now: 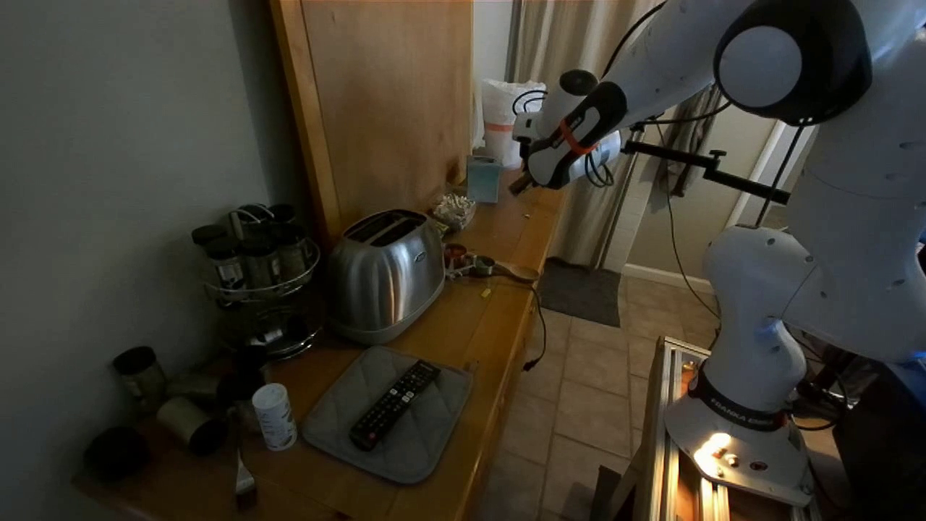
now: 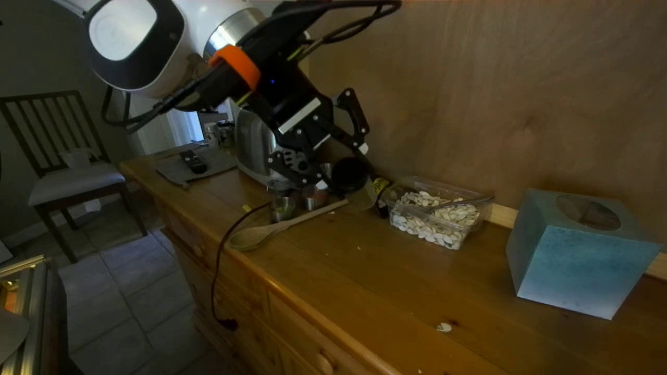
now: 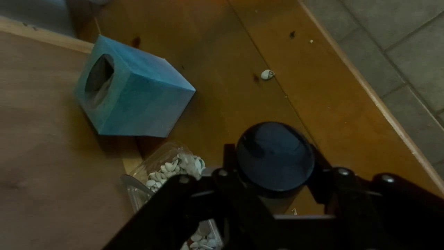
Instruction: Place the jar upright.
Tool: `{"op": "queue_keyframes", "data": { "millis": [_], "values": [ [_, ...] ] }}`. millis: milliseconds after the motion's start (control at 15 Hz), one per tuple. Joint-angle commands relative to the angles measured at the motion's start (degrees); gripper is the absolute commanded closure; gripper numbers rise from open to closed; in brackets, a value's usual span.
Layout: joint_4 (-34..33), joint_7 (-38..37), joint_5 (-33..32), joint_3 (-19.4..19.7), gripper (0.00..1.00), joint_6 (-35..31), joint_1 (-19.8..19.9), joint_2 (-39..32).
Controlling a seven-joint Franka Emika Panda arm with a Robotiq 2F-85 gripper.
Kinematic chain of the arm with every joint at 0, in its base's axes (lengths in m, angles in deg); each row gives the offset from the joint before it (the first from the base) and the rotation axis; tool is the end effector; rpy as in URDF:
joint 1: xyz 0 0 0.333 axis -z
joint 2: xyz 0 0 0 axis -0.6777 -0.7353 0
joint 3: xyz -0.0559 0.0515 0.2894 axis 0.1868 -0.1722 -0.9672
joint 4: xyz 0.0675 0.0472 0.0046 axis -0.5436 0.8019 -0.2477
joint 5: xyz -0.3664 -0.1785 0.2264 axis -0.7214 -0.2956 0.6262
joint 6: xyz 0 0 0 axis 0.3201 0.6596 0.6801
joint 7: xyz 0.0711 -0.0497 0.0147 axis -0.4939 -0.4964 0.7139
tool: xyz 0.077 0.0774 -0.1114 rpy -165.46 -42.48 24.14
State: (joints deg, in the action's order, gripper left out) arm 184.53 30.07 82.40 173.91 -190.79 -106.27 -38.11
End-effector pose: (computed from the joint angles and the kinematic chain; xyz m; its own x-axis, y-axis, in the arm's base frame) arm 0.5009 -0.3547 0.3020 0.5369 0.7593 -0.3677 0.7742 -0.2703 0.5723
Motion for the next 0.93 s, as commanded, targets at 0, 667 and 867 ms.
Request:
{"op": "queue_keyframes", "data": {
  "millis": [0, 667, 867],
  "values": [
    [0.1, 0.1, 0.0, 0.7, 0.51, 0.0, -1.1, -0.8],
    [2.8, -1.9, -11.1, -2.7, 0.76, 2.4, -3.6, -10.6],
    [2.4, -6.6, -17.0, -4.7, 0.76, 1.3, -2.5, -15.2]
  ]
}}
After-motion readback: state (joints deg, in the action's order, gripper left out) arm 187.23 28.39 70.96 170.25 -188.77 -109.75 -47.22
